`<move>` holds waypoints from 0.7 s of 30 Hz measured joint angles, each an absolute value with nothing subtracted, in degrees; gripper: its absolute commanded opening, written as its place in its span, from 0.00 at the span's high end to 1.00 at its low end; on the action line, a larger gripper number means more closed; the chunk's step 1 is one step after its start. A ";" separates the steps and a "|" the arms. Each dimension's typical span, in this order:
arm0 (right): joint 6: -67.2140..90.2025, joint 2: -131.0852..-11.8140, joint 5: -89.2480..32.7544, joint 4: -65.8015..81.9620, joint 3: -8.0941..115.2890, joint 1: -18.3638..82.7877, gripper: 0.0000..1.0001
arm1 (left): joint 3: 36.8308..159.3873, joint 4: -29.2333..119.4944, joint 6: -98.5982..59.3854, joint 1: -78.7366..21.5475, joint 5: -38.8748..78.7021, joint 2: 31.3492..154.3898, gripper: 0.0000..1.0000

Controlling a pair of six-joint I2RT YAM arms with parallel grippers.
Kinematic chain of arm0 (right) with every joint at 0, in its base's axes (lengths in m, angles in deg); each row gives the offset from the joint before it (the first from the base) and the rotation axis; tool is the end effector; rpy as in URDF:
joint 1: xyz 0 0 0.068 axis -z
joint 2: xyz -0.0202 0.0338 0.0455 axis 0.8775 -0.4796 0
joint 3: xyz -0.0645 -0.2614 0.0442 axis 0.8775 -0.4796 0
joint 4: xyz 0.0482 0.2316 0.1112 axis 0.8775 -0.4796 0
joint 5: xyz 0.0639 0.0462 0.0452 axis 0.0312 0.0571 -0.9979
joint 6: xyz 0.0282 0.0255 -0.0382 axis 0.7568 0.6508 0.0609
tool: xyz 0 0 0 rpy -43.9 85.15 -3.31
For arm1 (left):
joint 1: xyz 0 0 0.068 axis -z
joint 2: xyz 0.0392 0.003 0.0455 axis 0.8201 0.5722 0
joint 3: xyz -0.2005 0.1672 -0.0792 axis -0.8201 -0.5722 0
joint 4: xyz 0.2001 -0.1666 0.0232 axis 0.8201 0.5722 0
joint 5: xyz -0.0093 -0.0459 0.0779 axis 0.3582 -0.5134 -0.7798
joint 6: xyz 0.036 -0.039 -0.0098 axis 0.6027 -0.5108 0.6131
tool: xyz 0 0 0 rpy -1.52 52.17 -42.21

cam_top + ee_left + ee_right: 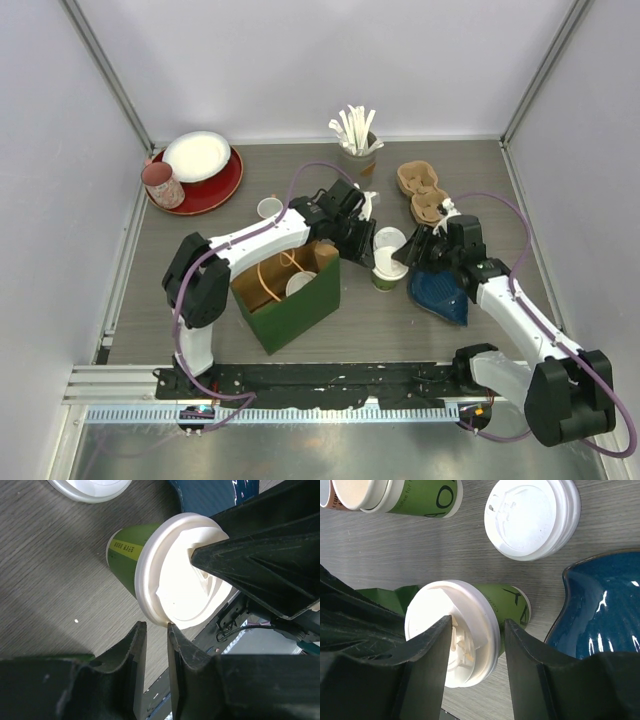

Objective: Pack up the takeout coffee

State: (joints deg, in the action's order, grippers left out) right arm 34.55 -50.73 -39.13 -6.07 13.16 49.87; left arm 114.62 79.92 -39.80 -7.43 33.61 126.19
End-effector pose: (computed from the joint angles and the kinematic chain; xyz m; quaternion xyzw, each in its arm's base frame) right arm 0.2126 0.0547 0.2240 0.0757 0.8936 0.2839 0.3395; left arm 0.2731 -0.3196 0.2507 0.1889 0.9129 -0.3393 0.1259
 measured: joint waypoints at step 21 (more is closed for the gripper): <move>39.36 -45.26 -37.05 -2.85 8.05 49.94 0.54 | 112.35 75.18 -44.12 -8.55 39.22 127.26 0.88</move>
